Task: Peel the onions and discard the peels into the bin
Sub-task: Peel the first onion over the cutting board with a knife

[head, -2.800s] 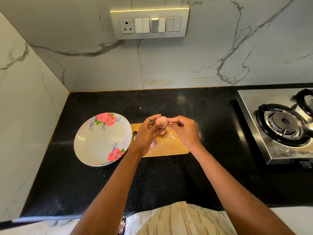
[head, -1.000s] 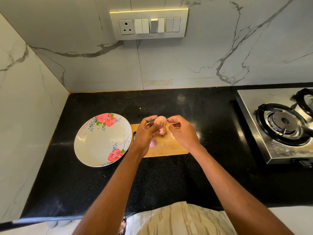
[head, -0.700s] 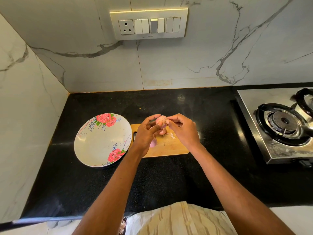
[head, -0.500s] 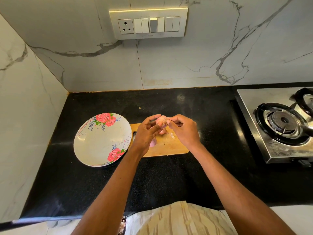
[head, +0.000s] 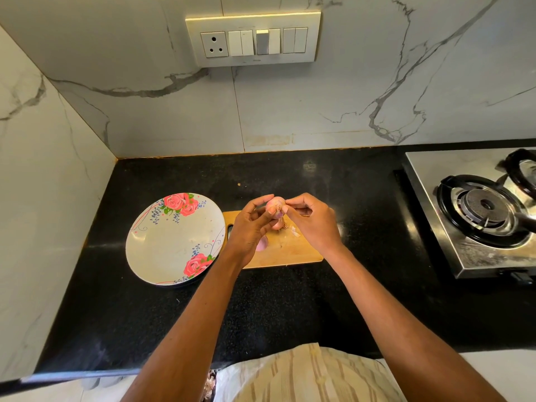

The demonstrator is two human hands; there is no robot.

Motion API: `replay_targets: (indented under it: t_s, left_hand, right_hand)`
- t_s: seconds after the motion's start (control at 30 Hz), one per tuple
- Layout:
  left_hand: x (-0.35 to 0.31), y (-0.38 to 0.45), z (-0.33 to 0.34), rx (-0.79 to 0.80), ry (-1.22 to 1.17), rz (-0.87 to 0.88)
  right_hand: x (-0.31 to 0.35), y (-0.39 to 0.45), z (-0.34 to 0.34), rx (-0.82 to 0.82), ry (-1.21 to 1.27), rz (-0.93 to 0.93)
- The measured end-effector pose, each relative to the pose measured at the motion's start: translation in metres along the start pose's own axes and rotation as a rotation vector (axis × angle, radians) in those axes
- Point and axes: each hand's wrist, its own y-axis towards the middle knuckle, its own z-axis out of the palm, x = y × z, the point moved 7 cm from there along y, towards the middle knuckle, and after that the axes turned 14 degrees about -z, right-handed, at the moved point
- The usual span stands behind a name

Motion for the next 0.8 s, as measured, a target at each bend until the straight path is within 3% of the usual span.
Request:
replay_targets:
  t_s: [0.8]
  left_hand:
    - [-0.0027, -0.0009, 0.0009, 0.02, 0.018, -0.017]
  right_hand:
    - [-0.0018, 0.0026, -0.0064, -0.018, -0.053, 0.007]
